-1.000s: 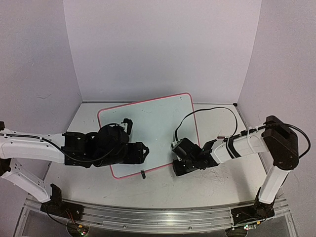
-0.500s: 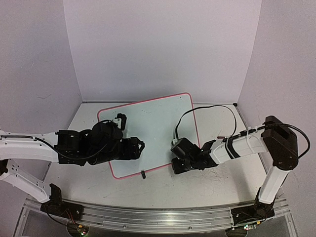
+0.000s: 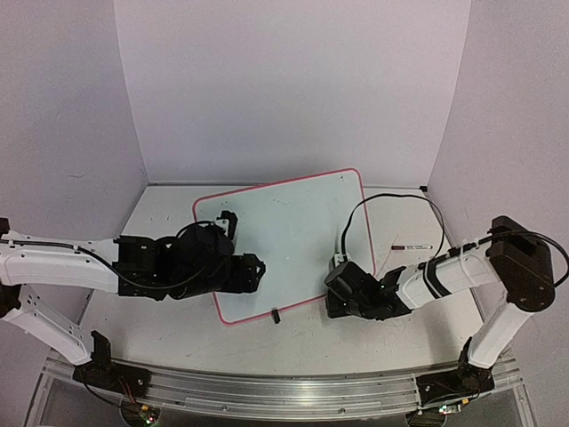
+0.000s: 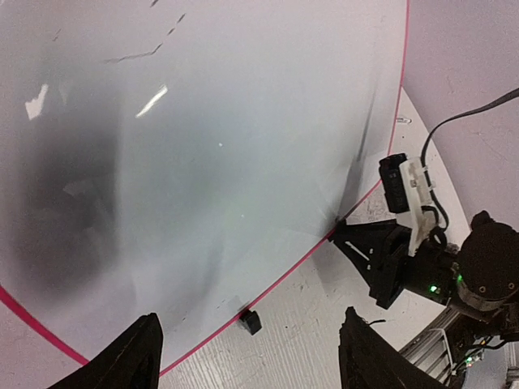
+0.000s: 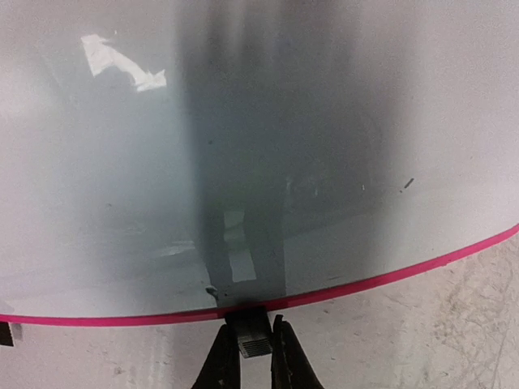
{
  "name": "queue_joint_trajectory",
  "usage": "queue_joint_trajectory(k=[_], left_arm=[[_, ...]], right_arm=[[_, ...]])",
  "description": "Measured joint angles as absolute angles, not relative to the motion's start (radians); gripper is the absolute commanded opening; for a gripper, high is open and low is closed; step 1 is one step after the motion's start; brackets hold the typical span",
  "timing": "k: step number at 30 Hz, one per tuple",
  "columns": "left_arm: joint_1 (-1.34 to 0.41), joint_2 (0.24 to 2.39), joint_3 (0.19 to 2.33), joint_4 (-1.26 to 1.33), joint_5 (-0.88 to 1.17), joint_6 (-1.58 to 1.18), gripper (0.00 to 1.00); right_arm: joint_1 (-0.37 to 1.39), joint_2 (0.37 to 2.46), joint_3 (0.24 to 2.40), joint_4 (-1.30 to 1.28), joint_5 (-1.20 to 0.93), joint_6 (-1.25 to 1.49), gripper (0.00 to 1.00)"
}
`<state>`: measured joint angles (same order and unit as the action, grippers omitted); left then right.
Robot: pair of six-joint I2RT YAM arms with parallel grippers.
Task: Write a sentence on the whiteboard
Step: Move the whiteboard to the center of the board.
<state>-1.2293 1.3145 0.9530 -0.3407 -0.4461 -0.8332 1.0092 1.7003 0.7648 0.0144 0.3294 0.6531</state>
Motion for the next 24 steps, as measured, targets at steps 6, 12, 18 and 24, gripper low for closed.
queue_joint_trajectory(k=[6, 12, 18, 24], left_arm=[[-1.229, 1.37, 0.993, -0.339, -0.424, -0.812, 0.76], [-1.23, 1.394, 1.014, -0.331, -0.406, -0.804, 0.76], [-1.23, 1.396, 1.014, -0.328, -0.39, -0.8, 0.77], [-1.23, 1.397, 1.014, -0.313, -0.386, -0.8, 0.75]], right_arm=[[0.984, 1.613, 0.656, 0.013, 0.395, 0.762, 0.0], [0.973, 1.588, 0.613, 0.024, 0.446, 0.842, 0.0], [0.96, 1.581, 0.596, 0.034, 0.476, 0.832, 0.0], [0.96, 1.58, 0.596, 0.01, 0.517, 0.838, 0.0]])
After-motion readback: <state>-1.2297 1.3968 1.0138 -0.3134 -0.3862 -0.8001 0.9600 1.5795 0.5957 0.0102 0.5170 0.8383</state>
